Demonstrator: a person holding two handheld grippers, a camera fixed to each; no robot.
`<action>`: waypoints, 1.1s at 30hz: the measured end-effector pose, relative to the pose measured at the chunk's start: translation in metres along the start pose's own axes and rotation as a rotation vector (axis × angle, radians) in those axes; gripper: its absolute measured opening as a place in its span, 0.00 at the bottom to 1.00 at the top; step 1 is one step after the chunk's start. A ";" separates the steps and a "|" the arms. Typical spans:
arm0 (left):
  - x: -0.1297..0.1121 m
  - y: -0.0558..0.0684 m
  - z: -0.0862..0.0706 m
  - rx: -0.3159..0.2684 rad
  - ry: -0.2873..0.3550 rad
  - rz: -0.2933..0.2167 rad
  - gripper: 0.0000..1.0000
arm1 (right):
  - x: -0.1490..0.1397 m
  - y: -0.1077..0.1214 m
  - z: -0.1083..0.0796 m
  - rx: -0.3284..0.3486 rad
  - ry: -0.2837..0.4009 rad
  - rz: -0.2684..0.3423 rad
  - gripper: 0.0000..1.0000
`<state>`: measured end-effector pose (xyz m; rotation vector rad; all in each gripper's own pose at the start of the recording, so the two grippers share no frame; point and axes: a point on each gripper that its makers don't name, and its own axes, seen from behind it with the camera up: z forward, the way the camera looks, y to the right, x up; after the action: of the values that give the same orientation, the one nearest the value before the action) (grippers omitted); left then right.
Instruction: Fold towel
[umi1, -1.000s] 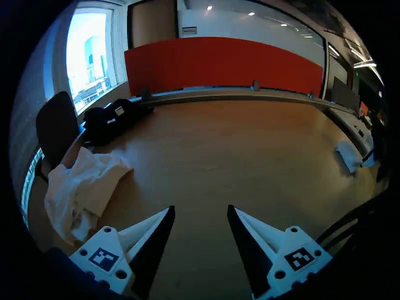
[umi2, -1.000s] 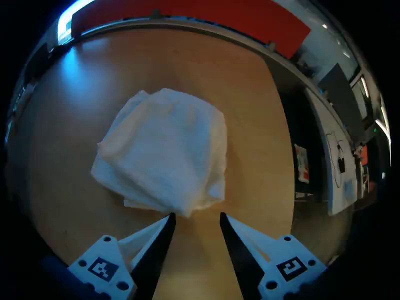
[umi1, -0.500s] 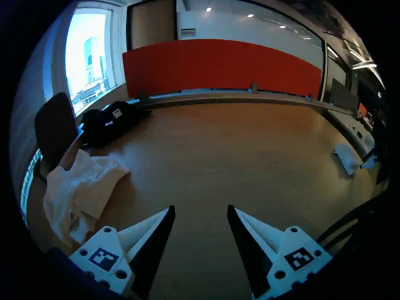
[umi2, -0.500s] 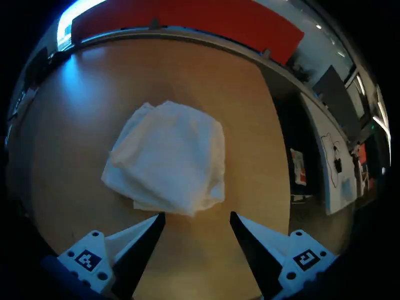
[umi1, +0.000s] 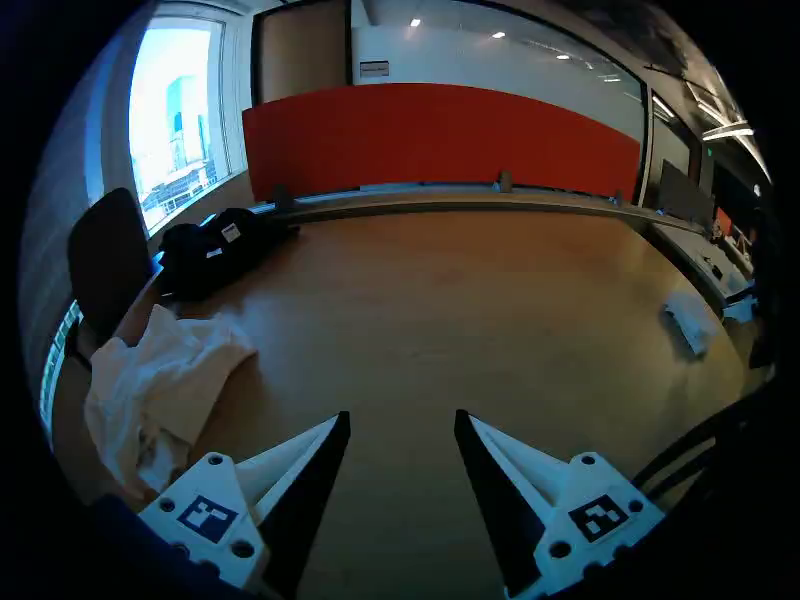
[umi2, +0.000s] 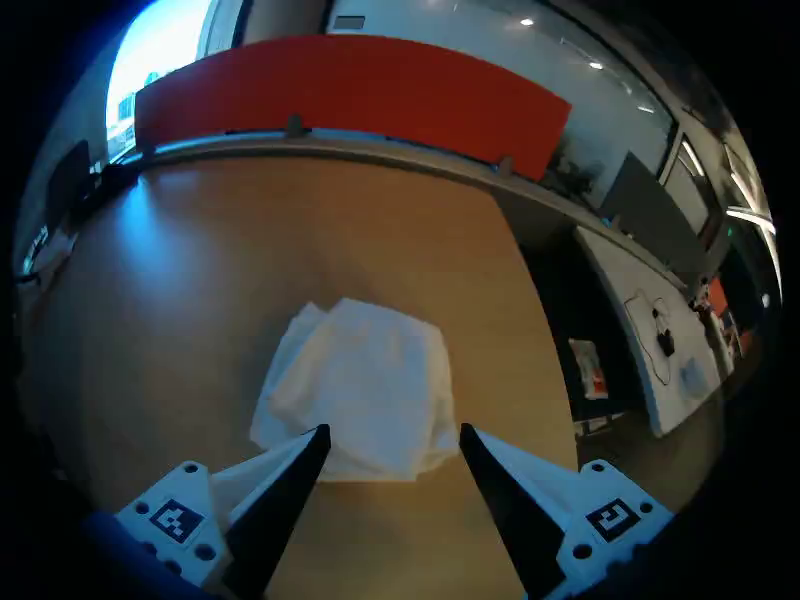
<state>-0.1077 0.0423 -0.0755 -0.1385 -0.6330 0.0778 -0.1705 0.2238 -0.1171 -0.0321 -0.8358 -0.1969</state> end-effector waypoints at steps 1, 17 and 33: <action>0.001 0.000 0.000 0.000 0.001 0.000 0.77 | 0.005 -0.001 -0.001 -0.001 0.020 0.009 1.00; 0.013 0.002 0.002 -0.006 0.026 -0.001 0.77 | 0.056 -0.019 -0.019 -0.009 0.229 0.120 1.00; 0.045 -0.002 0.002 0.011 0.112 -0.022 0.77 | 0.127 -0.024 -0.042 -0.028 0.468 0.209 1.00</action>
<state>-0.0726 0.0454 -0.0474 -0.1249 -0.5222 0.0520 -0.0618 0.1754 -0.0525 -0.0955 -0.3588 -0.0150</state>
